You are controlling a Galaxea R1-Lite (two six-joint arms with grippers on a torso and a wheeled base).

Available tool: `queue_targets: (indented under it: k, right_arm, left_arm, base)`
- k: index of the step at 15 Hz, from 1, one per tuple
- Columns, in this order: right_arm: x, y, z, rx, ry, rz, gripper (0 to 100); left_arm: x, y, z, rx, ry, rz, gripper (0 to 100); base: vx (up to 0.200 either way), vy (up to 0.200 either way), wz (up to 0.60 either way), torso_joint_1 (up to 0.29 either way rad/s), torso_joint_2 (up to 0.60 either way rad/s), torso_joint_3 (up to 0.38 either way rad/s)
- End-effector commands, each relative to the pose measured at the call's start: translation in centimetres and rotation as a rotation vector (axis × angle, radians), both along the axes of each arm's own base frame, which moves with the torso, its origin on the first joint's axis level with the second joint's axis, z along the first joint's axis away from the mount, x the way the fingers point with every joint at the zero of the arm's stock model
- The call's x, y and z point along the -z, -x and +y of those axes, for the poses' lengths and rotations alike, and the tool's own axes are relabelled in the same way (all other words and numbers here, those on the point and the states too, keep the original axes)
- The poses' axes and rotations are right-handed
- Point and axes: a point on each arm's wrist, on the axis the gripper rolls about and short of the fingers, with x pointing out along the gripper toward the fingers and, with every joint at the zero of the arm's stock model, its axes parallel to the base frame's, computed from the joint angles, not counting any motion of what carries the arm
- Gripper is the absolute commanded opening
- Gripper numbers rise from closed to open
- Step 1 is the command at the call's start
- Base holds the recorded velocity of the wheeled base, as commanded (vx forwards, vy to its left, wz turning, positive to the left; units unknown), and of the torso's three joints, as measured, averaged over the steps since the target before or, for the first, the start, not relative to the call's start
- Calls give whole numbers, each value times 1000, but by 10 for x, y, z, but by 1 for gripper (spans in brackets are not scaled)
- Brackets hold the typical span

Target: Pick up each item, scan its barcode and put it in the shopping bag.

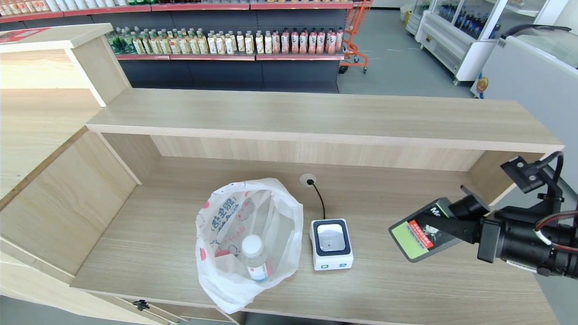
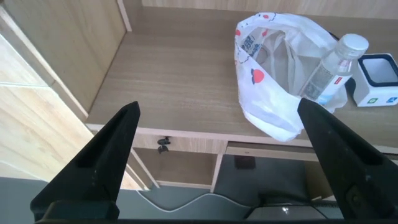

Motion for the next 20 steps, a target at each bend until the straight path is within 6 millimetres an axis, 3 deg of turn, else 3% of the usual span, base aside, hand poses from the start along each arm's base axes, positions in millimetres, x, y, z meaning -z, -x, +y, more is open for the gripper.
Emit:
queue_targets:
  k: [1, 8, 20]
  right_arm:
    - [30, -24, 2, 11, 19, 86, 0]
    - [80, -58, 6, 20, 26, 103, 0]
    - [96, -79, 13, 7, 24, 83, 0]
  left_arm:
    - [0, 0, 0, 0, 0, 1, 100]
    - [0, 0, 0, 0, -3, 1, 100]
    - [0, 0, 0, 0, -3, 1, 100]
  base:
    - [0, 200, 0, 7, 2, 17]
    - [0, 29, 0, 0, 0, -1]
    - [0, 0, 0, 0, 0, 0]
